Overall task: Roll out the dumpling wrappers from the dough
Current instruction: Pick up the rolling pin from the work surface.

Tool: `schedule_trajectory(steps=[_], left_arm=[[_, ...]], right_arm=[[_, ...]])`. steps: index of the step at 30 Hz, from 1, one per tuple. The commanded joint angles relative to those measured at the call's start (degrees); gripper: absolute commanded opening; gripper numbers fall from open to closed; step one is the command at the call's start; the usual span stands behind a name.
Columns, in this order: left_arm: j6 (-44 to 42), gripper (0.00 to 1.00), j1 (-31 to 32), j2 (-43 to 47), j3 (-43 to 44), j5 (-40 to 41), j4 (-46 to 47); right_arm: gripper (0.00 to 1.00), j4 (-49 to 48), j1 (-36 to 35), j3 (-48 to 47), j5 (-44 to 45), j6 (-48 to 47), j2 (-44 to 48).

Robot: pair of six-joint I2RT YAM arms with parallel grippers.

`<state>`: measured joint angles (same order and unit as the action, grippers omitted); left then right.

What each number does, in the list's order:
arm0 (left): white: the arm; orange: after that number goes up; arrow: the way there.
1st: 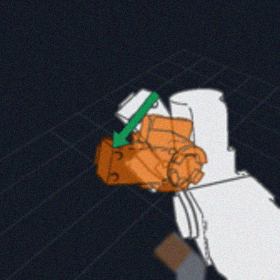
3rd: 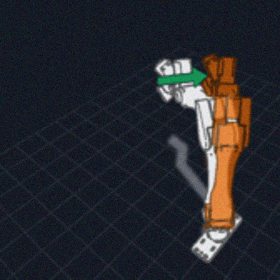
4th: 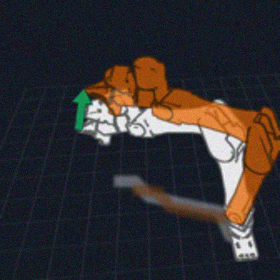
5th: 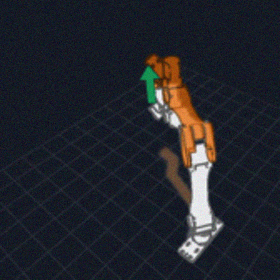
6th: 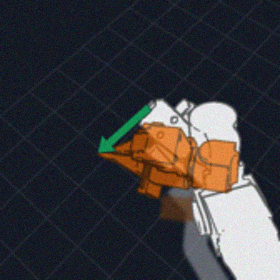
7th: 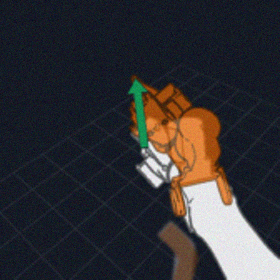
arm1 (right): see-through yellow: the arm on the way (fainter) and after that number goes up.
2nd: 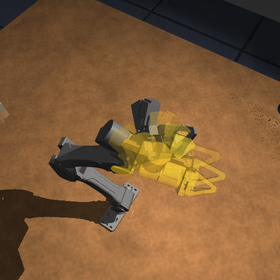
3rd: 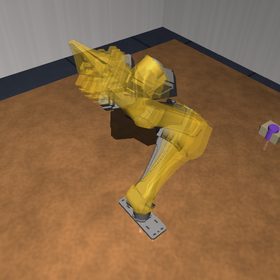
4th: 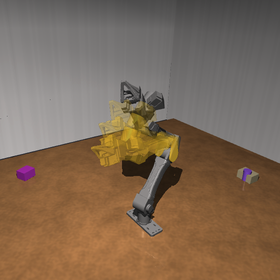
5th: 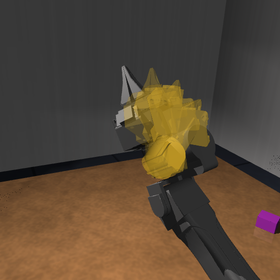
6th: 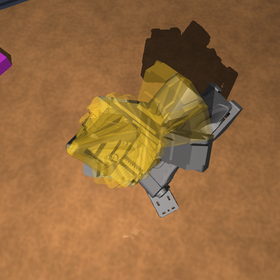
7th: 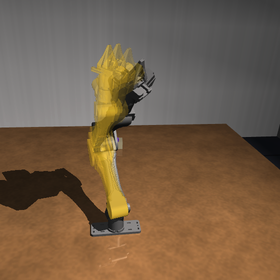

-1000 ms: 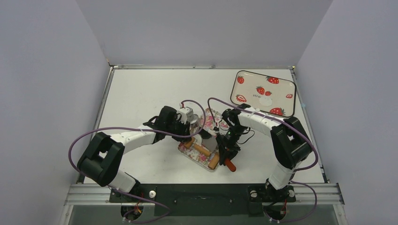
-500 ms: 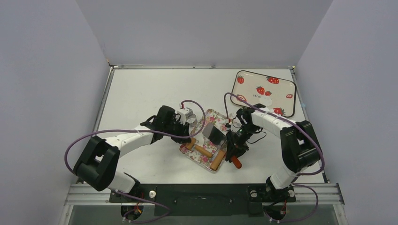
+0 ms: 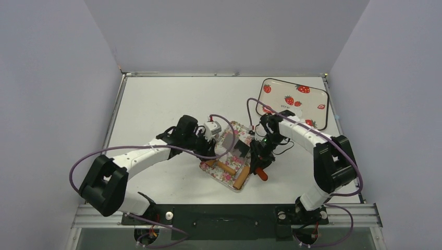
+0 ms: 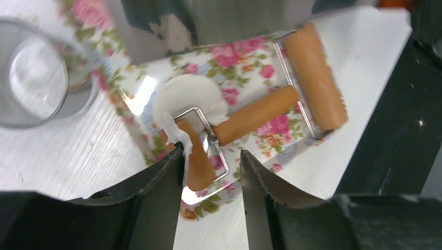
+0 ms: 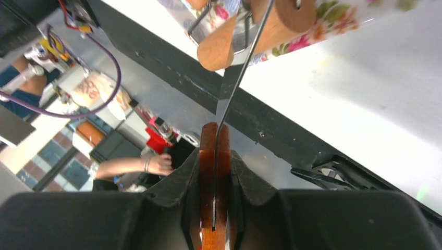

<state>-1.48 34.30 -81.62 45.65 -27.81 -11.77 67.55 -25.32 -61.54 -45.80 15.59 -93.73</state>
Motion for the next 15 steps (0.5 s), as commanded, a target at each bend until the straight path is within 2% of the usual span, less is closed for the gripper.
schedule_trajectory(steps=[1,3,5,8,11,15], left_arm=[[-19.61,0.47,4.99,5.78,0.60,-10.34,1.97],[-27.49,0.56,7.64,5.49,0.71,-10.77,1.59],[-33.46,0.58,9.02,0.95,3.42,-11.79,-2.43],[-38.38,0.59,9.93,-4.00,8.26,-12.42,-6.51],[-47.28,0.59,11.91,-7.96,10.51,-9.30,-11.40],[-53.48,0.60,14.29,-11.46,14.68,-6.50,-16.34]], right_arm=[[0.00,-0.77,3.54,-5.78,2.22,1.74,5.40],[0.00,-0.81,4.84,-7.19,2.60,2.51,6.40],[0.00,-0.67,5.61,-7.80,3.61,2.85,7.14],[0.00,-0.71,7.11,-6.85,4.56,2.25,8.33],[0.00,-0.91,9.26,-5.66,5.47,1.12,9.37],[0.00,-2.42,11.11,-3.74,4.33,0.14,10.90]])
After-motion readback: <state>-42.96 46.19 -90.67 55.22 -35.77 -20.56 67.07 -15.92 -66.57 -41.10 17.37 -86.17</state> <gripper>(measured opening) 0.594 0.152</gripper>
